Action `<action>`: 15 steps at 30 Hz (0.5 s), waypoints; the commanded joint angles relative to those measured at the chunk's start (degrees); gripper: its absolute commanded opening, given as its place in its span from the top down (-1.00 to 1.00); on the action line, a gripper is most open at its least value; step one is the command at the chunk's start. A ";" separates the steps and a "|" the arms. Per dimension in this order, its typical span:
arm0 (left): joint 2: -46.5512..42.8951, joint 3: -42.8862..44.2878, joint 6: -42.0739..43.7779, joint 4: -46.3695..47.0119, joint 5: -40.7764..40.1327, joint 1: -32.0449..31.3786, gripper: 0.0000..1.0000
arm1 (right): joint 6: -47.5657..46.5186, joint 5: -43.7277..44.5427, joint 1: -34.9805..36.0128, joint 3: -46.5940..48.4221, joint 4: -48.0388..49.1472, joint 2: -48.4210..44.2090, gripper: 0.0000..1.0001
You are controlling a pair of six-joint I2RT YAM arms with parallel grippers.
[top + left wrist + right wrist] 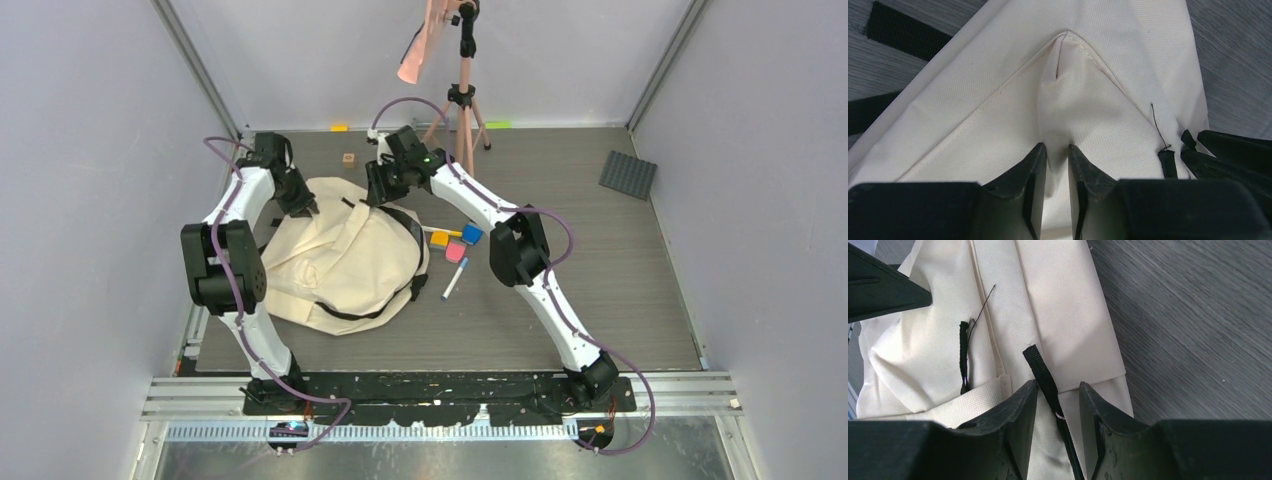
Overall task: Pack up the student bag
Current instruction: Zip the student bag at the center of the board.
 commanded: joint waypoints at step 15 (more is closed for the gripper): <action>-1.20 -0.26 1.04 0.00 -0.89 1.69 1.00 | 1.63 5.43 0.61 -3.33 8.18 -6.13 0.99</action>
